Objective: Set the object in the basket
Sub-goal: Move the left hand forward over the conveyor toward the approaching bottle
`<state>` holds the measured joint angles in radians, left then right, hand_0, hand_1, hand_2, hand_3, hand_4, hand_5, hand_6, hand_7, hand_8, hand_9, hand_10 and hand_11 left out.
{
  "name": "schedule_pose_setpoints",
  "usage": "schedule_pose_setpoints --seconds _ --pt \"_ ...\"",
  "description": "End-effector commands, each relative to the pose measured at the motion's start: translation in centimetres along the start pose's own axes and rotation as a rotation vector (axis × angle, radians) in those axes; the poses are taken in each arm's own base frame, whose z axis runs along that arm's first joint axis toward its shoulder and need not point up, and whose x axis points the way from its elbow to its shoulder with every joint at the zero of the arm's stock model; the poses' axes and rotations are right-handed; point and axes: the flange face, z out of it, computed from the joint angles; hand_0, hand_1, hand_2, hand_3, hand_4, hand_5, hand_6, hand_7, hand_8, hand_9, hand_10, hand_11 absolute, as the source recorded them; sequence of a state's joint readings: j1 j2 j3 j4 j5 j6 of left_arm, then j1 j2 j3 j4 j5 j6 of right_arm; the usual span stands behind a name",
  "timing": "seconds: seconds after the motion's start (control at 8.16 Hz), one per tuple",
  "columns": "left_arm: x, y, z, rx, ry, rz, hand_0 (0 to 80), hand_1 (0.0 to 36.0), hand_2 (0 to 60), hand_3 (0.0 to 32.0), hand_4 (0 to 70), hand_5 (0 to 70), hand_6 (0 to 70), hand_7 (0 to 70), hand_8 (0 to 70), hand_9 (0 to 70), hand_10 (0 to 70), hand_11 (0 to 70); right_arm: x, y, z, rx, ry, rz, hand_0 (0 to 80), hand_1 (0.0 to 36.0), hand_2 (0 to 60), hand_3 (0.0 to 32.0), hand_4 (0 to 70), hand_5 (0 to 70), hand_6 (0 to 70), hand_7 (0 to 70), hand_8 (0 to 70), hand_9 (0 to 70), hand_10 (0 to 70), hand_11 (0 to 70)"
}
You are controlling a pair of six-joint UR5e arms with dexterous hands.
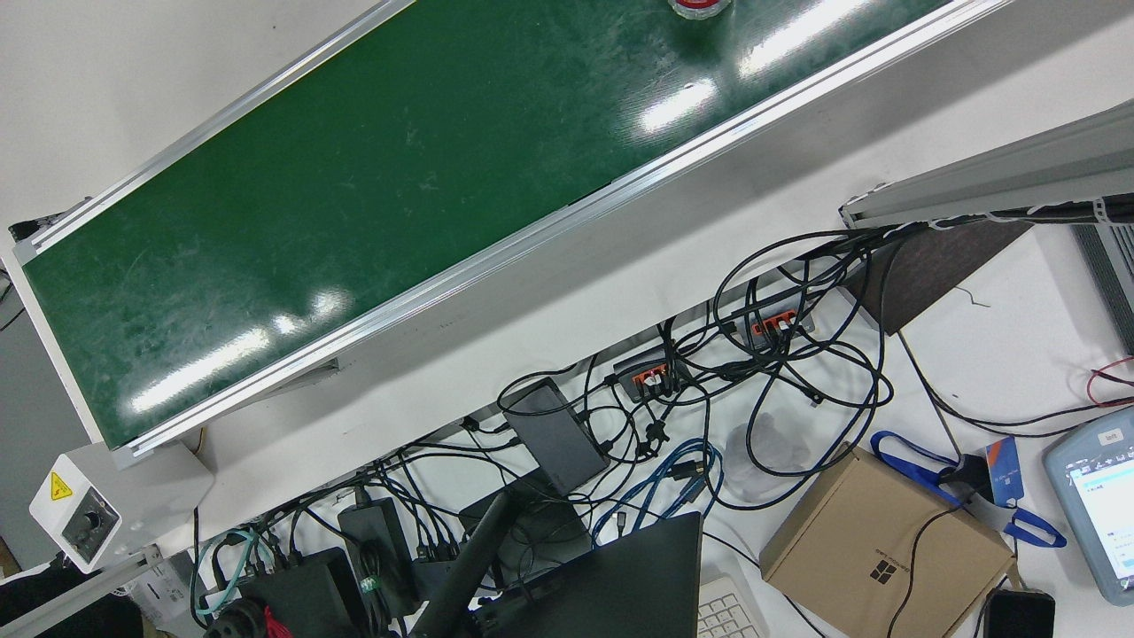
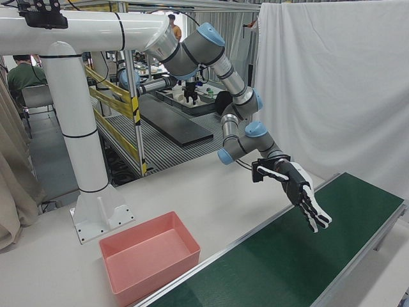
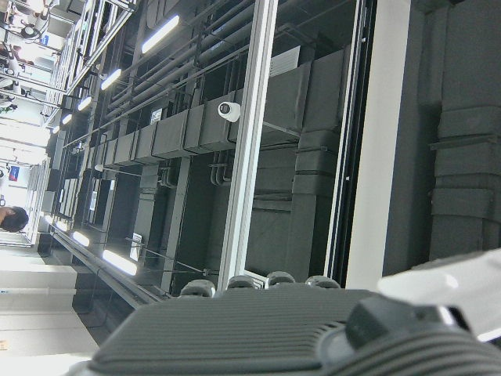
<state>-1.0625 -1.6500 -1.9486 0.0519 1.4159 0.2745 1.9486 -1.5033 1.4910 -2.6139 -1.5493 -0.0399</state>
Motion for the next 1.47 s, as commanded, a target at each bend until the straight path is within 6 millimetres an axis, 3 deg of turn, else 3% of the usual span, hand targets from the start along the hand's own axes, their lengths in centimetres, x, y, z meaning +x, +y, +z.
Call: schedule_pose_setpoints --seconds 0.0,0.25,0.86,0.98,1.1,1.35 --pt "0.7 0.7 0.3 0.003 0.074 0.000 40.1 0.0 0.0 1.4 10.2 4.4 0.0 0.0 0.8 0.2 4.5 6.6 0.0 0.0 0.0 0.000 0.000 0.000 0.0 0.0 0.0 0.0 0.0 0.0 0.0 0.0 0.0 0.0 0.0 0.0" --pt "-0.9 1.0 0.7 0.013 0.043 -0.004 40.9 0.0 0.0 1.0 10.8 5.2 0.0 0.0 0.8 0.5 4.2 6.2 0.0 0.0 0.0 0.000 0.000 0.000 0.0 0.0 0.0 0.0 0.0 0.0 0.0 0.0 0.0 0.0 0.0 0.0" --pt "-1.6 2.1 2.7 0.120 -0.008 0.107 39.2 0.0 0.0 0.0 11.1 5.8 0.0 0.0 0.7 0.6 3.1 4.5 0.0 0.0 0.0 0.000 0.000 0.000 0.0 0.0 0.0 0.0 0.0 0.0 0.0 0.0 0.0 0.0 0.0 0.0" --pt "-3.8 2.6 3.3 0.108 -0.041 0.110 39.1 0.0 0.0 0.0 10.9 5.9 0.0 0.0 0.4 0.2 3.2 4.6 0.0 0.0 0.0 0.000 0.000 0.000 0.0 0.0 0.0 0.0 0.0 0.0 0.0 0.0 0.0 0.0 0.0 0.0" --pt "-5.0 3.3 5.3 0.074 -0.042 0.095 38.1 0.0 0.0 0.0 10.4 5.9 0.0 0.0 0.3 0.3 3.5 5.1 0.0 0.0 0.0 0.000 0.000 0.000 0.0 0.0 0.0 0.0 0.0 0.0 0.0 0.0 0.0 0.0 0.0 0.0" --pt "-4.8 4.2 7.3 0.038 0.020 0.079 37.0 0.0 0.0 0.0 10.2 6.0 0.0 0.0 0.3 0.3 3.9 5.6 0.0 0.0 0.0 0.000 0.000 0.000 0.0 0.0 0.0 0.0 0.0 0.0 0.0 0.0 0.0 0.0 0.0 0.0"
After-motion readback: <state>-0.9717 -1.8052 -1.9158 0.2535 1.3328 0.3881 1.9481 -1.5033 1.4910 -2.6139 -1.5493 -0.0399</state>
